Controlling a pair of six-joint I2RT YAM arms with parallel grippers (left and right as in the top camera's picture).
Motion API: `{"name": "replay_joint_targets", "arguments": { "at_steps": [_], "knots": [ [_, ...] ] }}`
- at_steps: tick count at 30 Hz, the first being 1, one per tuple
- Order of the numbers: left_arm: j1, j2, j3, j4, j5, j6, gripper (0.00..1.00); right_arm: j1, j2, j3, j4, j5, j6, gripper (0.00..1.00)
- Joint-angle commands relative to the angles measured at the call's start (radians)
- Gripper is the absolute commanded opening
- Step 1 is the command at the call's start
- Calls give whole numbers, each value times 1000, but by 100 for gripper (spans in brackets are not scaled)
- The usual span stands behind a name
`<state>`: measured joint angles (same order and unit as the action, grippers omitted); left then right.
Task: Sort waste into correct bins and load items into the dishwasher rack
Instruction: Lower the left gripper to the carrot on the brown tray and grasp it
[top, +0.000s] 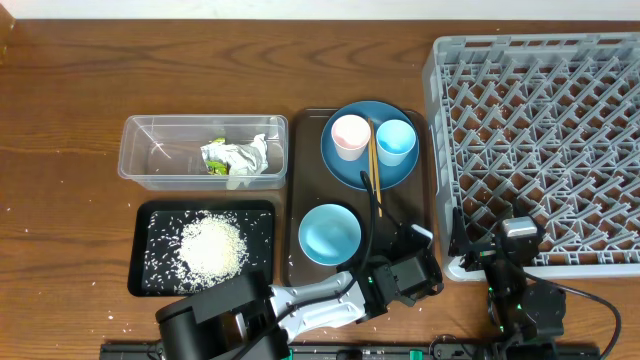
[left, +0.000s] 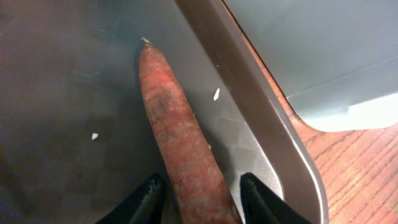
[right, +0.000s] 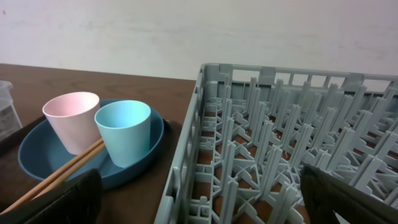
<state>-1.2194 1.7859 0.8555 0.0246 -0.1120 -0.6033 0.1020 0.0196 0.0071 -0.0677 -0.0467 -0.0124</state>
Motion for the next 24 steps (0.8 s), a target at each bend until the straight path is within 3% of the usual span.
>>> {"name": "replay_joint_targets", "arguments": {
  "at_steps": [1, 8, 24],
  "knots": [
    [0, 19, 13, -17, -12, -1, 36, 3, 3, -2, -4, 6, -11, 99],
    [0, 3, 13, -27, -11, 0, 24, 3, 3, -2, -4, 6, -11, 99],
    [0, -267, 13, -118, -5, 0, 23, 3, 3, -2, -4, 6, -11, 99]
  ]
}}
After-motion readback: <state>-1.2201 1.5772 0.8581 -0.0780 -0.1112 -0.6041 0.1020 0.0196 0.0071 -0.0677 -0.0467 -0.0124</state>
